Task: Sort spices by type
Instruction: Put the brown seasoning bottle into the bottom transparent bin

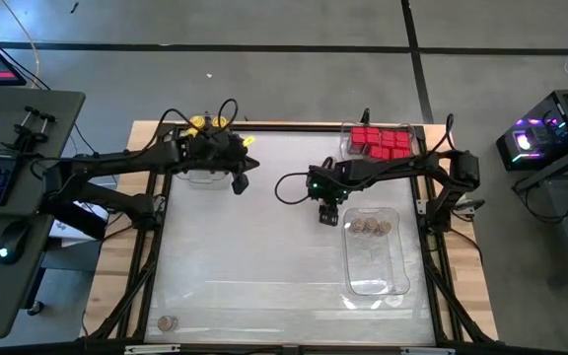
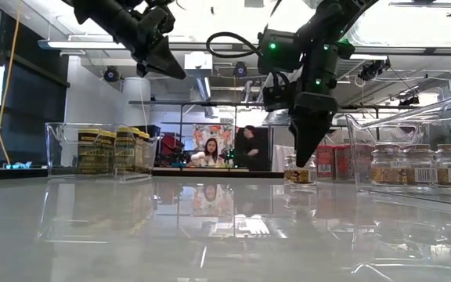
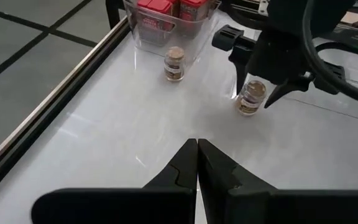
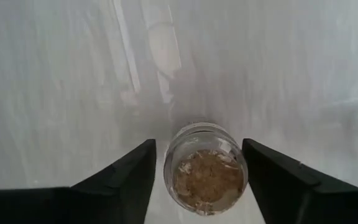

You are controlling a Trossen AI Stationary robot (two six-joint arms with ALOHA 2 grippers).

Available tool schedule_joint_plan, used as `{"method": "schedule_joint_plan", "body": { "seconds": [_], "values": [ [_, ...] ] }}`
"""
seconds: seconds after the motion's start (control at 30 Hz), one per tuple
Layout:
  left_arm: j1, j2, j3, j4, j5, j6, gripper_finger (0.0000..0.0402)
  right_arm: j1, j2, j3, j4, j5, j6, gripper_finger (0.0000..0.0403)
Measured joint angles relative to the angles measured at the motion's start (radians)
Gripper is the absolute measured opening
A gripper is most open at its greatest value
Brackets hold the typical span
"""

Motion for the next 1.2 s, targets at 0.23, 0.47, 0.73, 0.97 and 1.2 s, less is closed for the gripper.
{"method": "schedule_joint_plan", "body": {
  "seconds": [0.23, 0.47, 0.73, 0.97, 1.2],
  "values": [
    [0.001, 0.0, 0.0, -0.022, 0.0, 0.026, 0.0, 0.0, -0.001, 0.0, -0.018, -0.005, 0.059, 0.0171],
    [0.001, 0.0, 0.0, -0.012, -0.001, 0.026, 0.0, -0.005, -0.074, 0.011, -0.063, -0.047, 0.053, 0.0171],
    [0.014, 0.0, 0.001, 0.034, -0.013, 0.078, 0.0, -0.026, -0.396, 0.052, -0.113, -0.058, 0.182, 0.0171],
    [0.06, 0.0, 0.001, 0.086, -0.02, 0.079, 0.0, 0.158, -0.599, 0.017, -0.389, -0.092, 0.453, 0.0171],
    [0.072, 0.0, 0.001, 0.085, -0.019, 0.075, 0.0, 0.434, -0.671, -0.143, -0.394, -0.092, 0.881, 0.0171]
  ]
}}
